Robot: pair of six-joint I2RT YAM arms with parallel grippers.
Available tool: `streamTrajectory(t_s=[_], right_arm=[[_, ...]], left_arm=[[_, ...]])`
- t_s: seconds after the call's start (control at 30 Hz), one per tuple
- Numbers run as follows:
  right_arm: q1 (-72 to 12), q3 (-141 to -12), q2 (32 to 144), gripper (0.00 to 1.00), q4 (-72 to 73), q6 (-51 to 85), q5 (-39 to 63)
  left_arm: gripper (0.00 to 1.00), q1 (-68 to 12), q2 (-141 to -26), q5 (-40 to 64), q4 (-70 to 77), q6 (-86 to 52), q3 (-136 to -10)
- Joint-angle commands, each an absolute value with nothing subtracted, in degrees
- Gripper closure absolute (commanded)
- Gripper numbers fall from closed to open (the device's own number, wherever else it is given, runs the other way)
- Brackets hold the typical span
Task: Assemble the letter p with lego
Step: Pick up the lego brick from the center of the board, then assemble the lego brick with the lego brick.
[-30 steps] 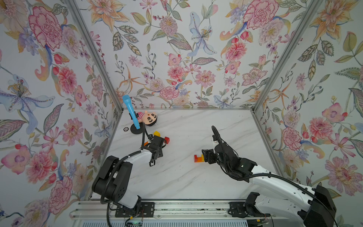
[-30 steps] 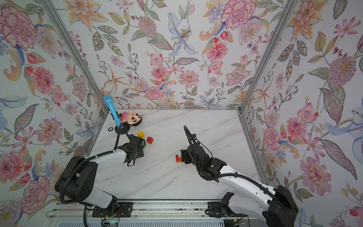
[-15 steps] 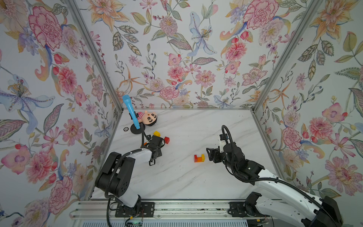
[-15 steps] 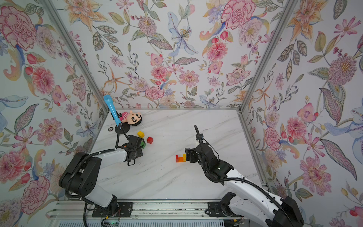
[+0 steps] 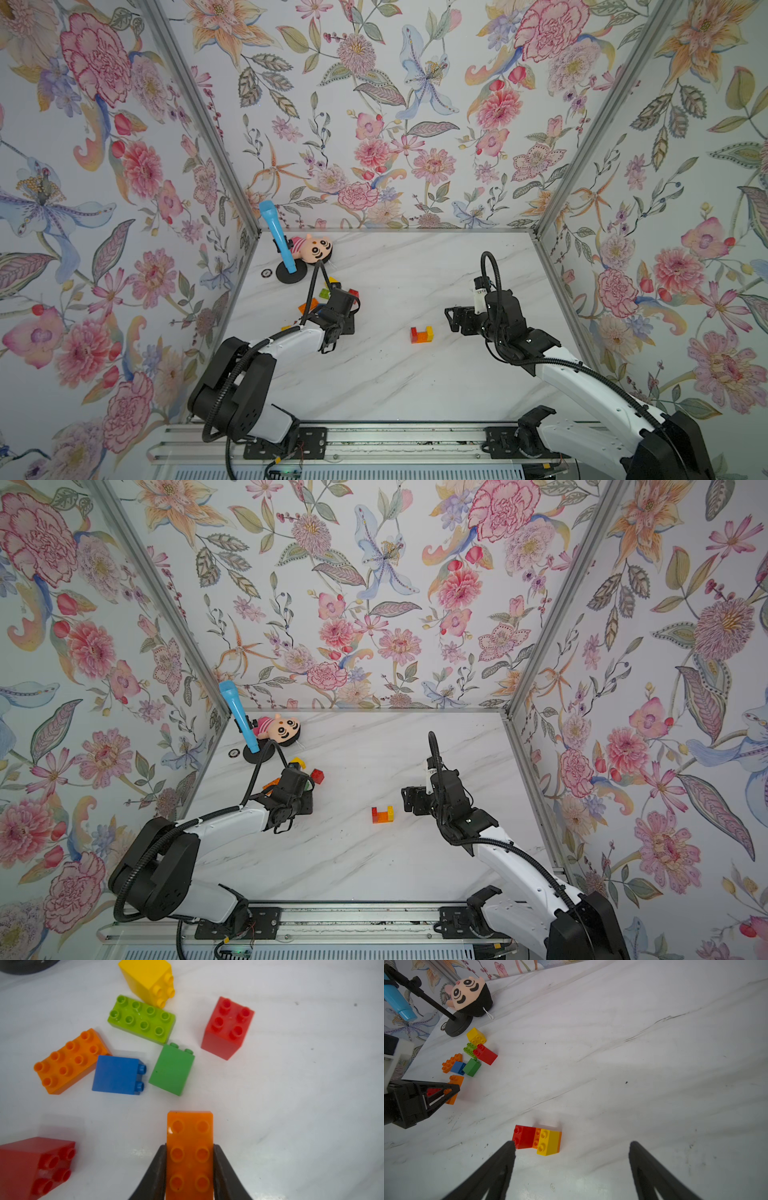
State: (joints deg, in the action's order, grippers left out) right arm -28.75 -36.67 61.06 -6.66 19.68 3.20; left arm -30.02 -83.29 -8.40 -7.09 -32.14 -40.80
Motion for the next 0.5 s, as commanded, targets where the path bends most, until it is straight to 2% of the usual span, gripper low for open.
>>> streamTrajectory(t_s=[0.0, 0.17, 0.33, 0.47], right_arm=[[-28.15, -35.98, 61.53, 0.12, -0.12, 11.45, 13.58], [-28.75, -31.03, 60.09, 0.12, 12.28, 7.27, 21.25], [-29.79, -32.28, 58.64, 0.16, 10.11, 6.08, 21.37], [-29.04, -29.75, 53.57, 0.14, 10.32, 11.90, 15.44]], left_arm=[[0.80, -34.10, -80.90, -3.11, -4.93, -21.01, -41.48], [0.80, -40.57, -80.57, 3.01, 0.50, -15.91, -41.65], [0.81, -45.01, -84.68, 5.86, 0.77, -10.58, -45.39], [0.81, -47.31, -87.71, 9.07, -0.44, -6.98, -49.41]])
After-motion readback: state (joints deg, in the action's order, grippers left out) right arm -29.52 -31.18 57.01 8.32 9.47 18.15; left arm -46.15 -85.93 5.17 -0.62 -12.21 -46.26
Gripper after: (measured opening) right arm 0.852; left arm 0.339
